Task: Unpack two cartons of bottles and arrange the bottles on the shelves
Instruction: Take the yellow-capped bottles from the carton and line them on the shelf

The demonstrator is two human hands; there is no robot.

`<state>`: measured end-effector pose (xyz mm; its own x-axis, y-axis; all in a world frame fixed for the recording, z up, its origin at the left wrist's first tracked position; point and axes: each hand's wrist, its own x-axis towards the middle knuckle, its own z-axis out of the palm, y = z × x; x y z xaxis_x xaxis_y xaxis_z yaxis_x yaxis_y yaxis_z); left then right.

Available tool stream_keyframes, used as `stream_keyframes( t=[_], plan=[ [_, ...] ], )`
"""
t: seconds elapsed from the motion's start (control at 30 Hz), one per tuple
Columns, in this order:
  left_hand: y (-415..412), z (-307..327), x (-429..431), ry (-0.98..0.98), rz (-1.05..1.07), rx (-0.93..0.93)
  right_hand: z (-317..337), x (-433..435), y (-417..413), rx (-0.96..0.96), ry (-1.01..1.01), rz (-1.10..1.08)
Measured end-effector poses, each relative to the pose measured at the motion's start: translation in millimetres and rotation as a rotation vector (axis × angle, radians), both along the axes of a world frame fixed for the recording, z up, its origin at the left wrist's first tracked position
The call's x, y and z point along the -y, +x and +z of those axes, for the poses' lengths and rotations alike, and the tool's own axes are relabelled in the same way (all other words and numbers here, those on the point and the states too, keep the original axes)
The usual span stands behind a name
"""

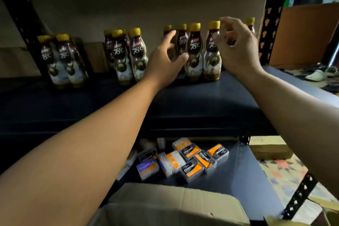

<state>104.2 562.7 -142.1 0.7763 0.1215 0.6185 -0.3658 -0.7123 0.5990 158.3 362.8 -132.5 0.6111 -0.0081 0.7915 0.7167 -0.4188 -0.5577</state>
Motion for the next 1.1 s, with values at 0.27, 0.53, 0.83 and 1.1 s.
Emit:
stream_keyframes(
  t=[0.27,0.53,0.83,1.1],
  plan=[
    [-60,-24,-18,0.039,0.028,0.092,-31,-19,-58,-0.006,-0.1,0.107],
    [-84,-33,-19,-0.029,0.04,0.14,-41,-38,-74,-0.062,-0.166,0.064],
    [-132,-90,-30,0.174,-0.094,0.358,-97,-30,-125,-0.041,-0.113,-0.208],
    [-183,-199,-32,0.071,-0.254,-0.107,-196,-31,-219,-0.165,-0.271,0.1]
  ],
)
